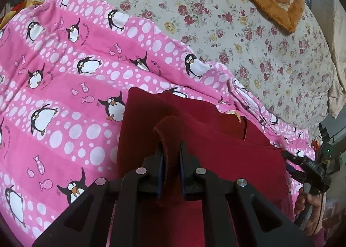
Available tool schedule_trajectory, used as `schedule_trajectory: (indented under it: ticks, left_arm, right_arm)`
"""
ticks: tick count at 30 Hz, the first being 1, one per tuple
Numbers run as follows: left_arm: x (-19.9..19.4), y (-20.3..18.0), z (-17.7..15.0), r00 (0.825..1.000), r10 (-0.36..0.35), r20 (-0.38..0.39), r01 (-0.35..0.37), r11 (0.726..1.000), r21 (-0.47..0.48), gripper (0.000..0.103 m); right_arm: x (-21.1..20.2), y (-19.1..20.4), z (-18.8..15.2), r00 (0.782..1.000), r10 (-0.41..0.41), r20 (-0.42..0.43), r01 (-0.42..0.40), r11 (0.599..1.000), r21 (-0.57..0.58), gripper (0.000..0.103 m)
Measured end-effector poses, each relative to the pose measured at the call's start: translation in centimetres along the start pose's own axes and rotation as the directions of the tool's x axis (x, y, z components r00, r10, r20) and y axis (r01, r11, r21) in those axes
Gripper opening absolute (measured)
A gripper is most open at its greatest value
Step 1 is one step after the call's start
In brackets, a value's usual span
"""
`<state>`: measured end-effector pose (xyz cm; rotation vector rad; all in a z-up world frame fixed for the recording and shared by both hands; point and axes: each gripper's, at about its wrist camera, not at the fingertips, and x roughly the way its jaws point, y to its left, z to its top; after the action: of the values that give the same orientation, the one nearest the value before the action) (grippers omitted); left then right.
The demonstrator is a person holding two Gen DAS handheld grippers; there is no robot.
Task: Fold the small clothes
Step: 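Press the folded side flat with the left tool while the right tool releases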
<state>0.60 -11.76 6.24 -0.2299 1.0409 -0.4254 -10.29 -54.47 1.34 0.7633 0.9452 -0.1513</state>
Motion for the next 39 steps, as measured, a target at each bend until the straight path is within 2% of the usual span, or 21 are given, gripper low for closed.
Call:
schedule_trajectory:
  ticks: [1,2,3,5,7,9,11,13,15,18,24,28,30,31,33,39]
  left_arm:
    - [0.0,0.0,-0.1,1.0,0.004,-0.001,-0.004,1.0,0.003,0.0]
    - [0.1,0.0,-0.1,1.0,0.007,-0.001,-0.007,1.0,0.005,0.0]
    - [0.1,0.0,-0.2,1.0,0.013,-0.003,-0.012,1.0,0.008,0.0]
    - [0.6,0.1,-0.4,1.0,0.016,-0.021,-0.015,1.0,0.011,0.0]
    - [1.3,0.2,-0.6,0.999,0.015,-0.042,-0.015,1.0,0.006,0.0]
    - [2.0,0.2,-0.8,0.997,0.055,-0.048,-0.054,0.998,0.025,0.0]
    - [2.4,0.3,-1.0,0.995,0.082,-0.055,-0.08,0.996,0.035,0.0]
    - [2.2,0.5,-1.0,0.996,0.078,-0.051,-0.076,0.997,0.025,0.001]
    - [1.7,0.5,-0.9,0.996,0.085,-0.034,-0.084,0.996,0.027,0.003]
    - [0.7,0.5,-0.9,0.994,0.111,0.003,-0.111,0.993,0.028,0.006]
    - [0.6,0.1,-1.2,0.988,0.151,0.019,-0.151,0.987,0.054,0.006]
    - [1.1,-0.1,-1.4,0.984,0.176,0.019,-0.177,0.981,0.073,0.006]
    - [1.5,-0.1,-1.5,0.982,0.188,0.014,-0.189,0.979,0.08,0.006]
    - [1.7,-0.1,-1.6,0.981,0.194,0.012,-0.195,0.977,0.083,0.007]
    - [1.9,-0.2,-1.7,0.978,0.206,0.012,-0.207,0.974,0.094,0.007]
    - [1.9,-0.5,-1.9,0.976,0.214,0.023,-0.216,0.971,0.099,0.007]
  right_arm:
    - [0.7,0.6,-0.2,1.0,0.012,-0.017,-0.013,0.999,-0.036,0.036]
    - [1.0,1.2,-0.3,1.0,-0.002,-0.02,0.001,0.998,-0.064,0.024]
    - [0.8,1.7,-0.2,0.999,-0.034,0.003,0.034,0.995,-0.098,0.019]
    - [-0.3,2.0,0.0,0.996,-0.049,0.069,0.057,0.991,-0.119,0.015]
    - [-0.3,2.0,0.1,0.982,-0.149,0.114,0.166,0.973,-0.158,0.015]
    - [1.2,1.3,-0.1,0.976,-0.203,0.076,0.214,0.963,-0.164,0.015]
    - [1.3,0.8,-0.3,0.976,-0.208,0.072,0.217,0.964,-0.152,0.018]
    - [-0.3,0.4,-0.3,0.976,-0.198,0.09,0.205,0.975,-0.081,0.037]
    - [-2.1,0.5,-0.8,0.977,-0.19,0.1,0.197,0.978,-0.067,0.038]
    - [-4.3,2.0,-2.8,0.985,-0.156,0.078,0.166,0.975,-0.149,0.039]
    - [-4.7,4.6,-6.7,0.995,-0.103,0.015,0.103,0.955,-0.28,0.039]
    - [-3.1,4.7,-7.4,0.984,-0.178,0.011,0.172,0.929,-0.328,0.039]
    - [-2.3,4.1,-7.6,0.966,-0.258,0.022,0.25,0.906,-0.343,0.039]
    - [-2.0,3.9,-7.7,0.961,-0.275,0.029,0.267,0.899,-0.347,0.048]
    - [-2.2,3.1,-8.0,0.961,-0.273,0.049,0.274,0.906,-0.323,0.054]
    - [-3.7,3.4,-8.5,0.956,-0.286,0.064,0.291,0.909,-0.297,0.054]
